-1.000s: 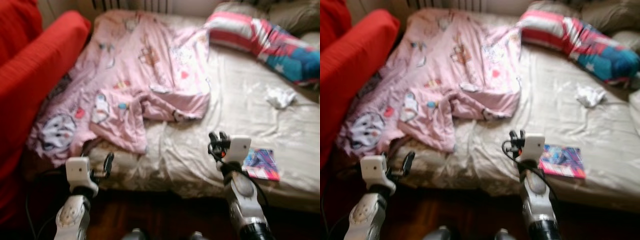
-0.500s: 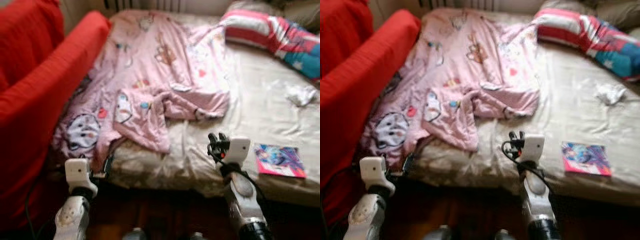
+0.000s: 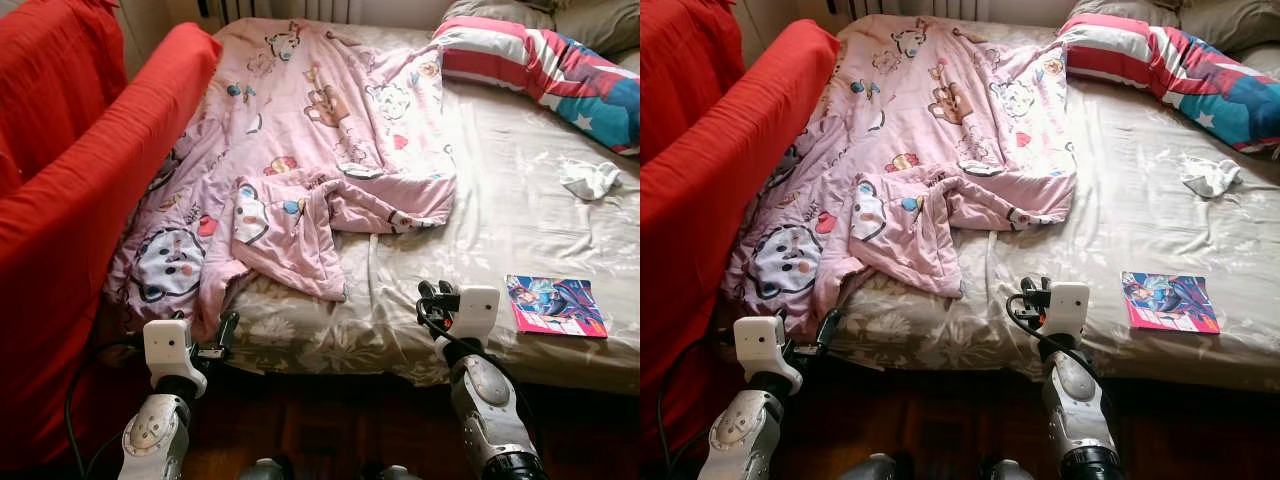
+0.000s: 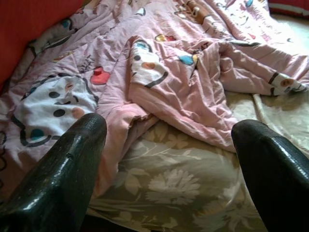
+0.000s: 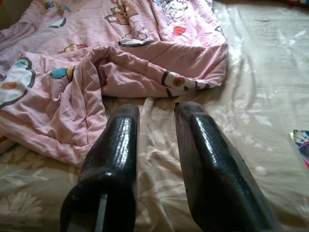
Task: Clean up the room
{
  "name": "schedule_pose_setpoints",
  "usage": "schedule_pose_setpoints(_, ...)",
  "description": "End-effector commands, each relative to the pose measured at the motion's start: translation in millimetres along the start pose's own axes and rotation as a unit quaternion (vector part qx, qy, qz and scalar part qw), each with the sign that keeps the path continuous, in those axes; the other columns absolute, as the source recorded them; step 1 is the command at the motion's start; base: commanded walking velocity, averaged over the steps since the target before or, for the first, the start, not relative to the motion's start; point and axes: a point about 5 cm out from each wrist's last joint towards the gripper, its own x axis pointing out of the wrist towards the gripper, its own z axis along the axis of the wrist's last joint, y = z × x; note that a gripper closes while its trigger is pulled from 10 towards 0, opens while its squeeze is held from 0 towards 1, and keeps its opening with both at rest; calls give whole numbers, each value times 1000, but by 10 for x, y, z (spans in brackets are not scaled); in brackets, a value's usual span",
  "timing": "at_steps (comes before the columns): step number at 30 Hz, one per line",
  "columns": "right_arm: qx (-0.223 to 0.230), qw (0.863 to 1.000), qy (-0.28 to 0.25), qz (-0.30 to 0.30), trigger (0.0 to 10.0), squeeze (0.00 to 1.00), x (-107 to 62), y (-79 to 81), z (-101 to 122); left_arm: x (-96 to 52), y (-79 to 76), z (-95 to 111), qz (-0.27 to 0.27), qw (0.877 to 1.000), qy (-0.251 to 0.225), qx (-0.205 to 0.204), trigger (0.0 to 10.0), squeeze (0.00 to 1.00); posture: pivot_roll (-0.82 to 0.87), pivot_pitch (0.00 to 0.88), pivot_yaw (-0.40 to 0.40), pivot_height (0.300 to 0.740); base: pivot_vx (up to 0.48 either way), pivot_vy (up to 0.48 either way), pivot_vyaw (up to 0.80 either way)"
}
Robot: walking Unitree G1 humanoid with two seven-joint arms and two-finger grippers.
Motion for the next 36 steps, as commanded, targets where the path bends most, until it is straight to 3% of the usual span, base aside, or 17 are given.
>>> schedule_pose_setpoints(1, -7, 1000, 10, 6, 10000, 0, -30, 6, -61, -47, 21, -84, 5, 1000, 20, -6, 10000, 0, 109, 222, -30, 740, 0, 0, 681)
schedule_pose_setpoints(3, -7, 1000, 12, 7, 10000, 0, -31, 10, -67, -52, 20, -116, 4, 1000, 29, -6, 10000, 0, 115, 222, -30, 740, 0, 0, 756)
schedule_pose_setpoints(4, -3, 1000, 12, 4, 10000, 0, -33, 13, -74, -113, 72, -282, 13, 998, 66, -1, 10000, 0, 115, 221, -28, 740, 0, 0, 575)
schedule_pose_setpoints(7, -1, 1000, 11, 3, 10000, 0, -33, 13, -71, -194, 123, -444, 22, 994, 103, -1, 10000, 0, 117, 222, -25, 740, 0, 0, 192)
schedule_pose_setpoints(16, -3, 1000, 7, 3, 10000, 0, -29, 10, -62, -403, 228, -772, 39, 981, 190, 1, 10000, 0, 122, 221, -25, 740, 0, 0, 92)
schedule_pose_setpoints(21, -5, 1000, 1, 12, 10000, 0, -20, 47, -45, -587, 350, -992, 73, 964, 255, -9, 10000, 0, 121, 214, -24, 740, 52, 0, 771)
schedule_pose_setpoints(28, -4, 1000, -2, 17, 10000, 0, -18, 63, -38, -670, 388, -1101, 80, 955, 285, -9, 10000, 0, 114, 202, -21, 740, 287, 0, 671)
schedule_pose_setpoints(36, -1, 1000, 2, 23, 10000, 0, -18, 70, -55, -709, 410, -1159, 88, 949, 301, -17, 10000, 0, 115, 189, -21, 740, 326, 0, 0)
